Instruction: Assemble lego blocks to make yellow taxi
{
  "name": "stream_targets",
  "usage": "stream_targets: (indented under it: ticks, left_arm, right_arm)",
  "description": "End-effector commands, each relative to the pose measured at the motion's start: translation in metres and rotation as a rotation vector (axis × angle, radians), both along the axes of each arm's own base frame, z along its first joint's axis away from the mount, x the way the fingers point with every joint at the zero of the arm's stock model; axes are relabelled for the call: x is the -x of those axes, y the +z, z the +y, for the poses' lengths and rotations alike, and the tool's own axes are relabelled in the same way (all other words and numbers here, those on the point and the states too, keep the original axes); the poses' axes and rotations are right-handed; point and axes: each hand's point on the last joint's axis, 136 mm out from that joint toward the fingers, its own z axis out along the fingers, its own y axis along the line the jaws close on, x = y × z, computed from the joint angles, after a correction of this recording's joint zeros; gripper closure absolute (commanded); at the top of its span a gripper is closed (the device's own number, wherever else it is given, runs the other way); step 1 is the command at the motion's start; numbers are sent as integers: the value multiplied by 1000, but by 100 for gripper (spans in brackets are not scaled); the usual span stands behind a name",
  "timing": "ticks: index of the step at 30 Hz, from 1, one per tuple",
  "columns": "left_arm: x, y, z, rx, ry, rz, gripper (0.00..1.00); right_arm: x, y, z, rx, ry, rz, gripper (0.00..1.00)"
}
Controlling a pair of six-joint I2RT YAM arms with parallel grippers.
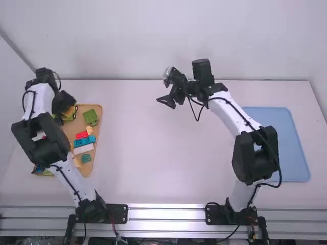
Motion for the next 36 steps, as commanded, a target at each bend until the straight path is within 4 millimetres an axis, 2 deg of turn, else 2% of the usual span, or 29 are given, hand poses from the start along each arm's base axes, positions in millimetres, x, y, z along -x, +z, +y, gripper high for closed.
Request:
stream_targets:
  ticks: [1, 5, 7, 10, 11, 13, 17, 18, 19, 21, 27, 28, 29, 32, 33, 35, 36]
  left_arm:
    - [-22, 29, -69, -61, -444, -81, 94]
    - [-28, 31, -149, -113, -911, -109, 86]
    - [-17, 22, -208, -100, -1219, -86, 85]
    - [14, 5, -279, -95, -1648, -25, 89]
    - [19, 0, -291, -106, -1723, -13, 90]
    - [34, -17, -331, -161, -1952, 14, 89]
    - [64, -47, -373, -298, -2342, 98, 85]
    - [73, -54, -383, -332, -2445, 110, 88]
    - [74, -55, -384, -337, -2461, 111, 88]
    - [89, -74, -399, -403, -2614, 125, 94]
    - [106, -101, -410, -429, -2670, 105, 88]
    - [109, -104, -412, -405, -2662, 84, 84]
    - [112, -105, -415, -375, -2651, 56, 75]
    - [116, -106, -419, -343, -2642, 34, 64]
    - [114, -106, -418, -340, -2618, 33, 46]
    - [110, -105, -418, -348, -2584, 30, 32]
    - [104, -104, -421, -352, -2527, 12, 1]
  right_arm:
    - [-2, 42, -16, -30, -29, -67, 1]
    - [-4, 47, -38, -23, -74, -48, 1]
    - [-5, 51, -50, -20, -98, -42, 2]
    - [-2, 60, -70, -5, -124, -57, 1]
    - [0, 63, -75, -1, -131, -57, 2]
    - [10, 74, -91, 7, -150, -55, 1]
    - [32, 92, -117, -24, -137, -41, 2]
    - [39, 96, -125, -37, -137, -28, 2]
    - [40, 96, -126, -39, -137, -27, 1]
    - [52, 98, -144, -58, -144, -14, 2]
    - [58, 81, -163, -101, -199, -7, 2]
    - [59, 77, -164, -104, -219, -8, 2]
    - [58, 73, -165, -106, -247, -11, 2]
    - [55, 67, -166, -103, -310, -33, 2]
    - [54, 66, -165, -104, -331, -44, 2]
    - [55, 66, -163, -107, -339, -52, 2]
    - [58, 68, -159, -115, -334, -60, 2]
